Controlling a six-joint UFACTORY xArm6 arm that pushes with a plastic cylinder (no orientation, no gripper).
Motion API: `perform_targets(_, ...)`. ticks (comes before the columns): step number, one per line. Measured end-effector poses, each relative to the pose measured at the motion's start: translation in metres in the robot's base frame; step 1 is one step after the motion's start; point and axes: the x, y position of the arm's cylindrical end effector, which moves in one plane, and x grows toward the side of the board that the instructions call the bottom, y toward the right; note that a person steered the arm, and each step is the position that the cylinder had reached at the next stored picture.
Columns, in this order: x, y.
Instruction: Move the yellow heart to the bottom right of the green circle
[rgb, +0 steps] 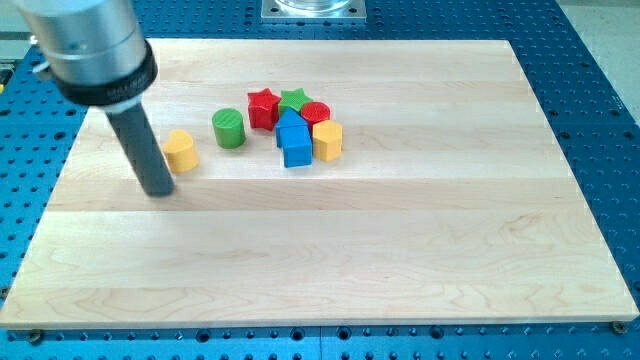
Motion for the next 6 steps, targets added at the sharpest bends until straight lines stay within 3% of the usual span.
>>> perform_targets(1,-0.008,-0.035)
perform_targets(2,-0.016,-0.03)
perform_targets(4,-0.018,0.088)
perform_targets(5,-0.016,0.049)
perform_targets(6,-0.043,0.032)
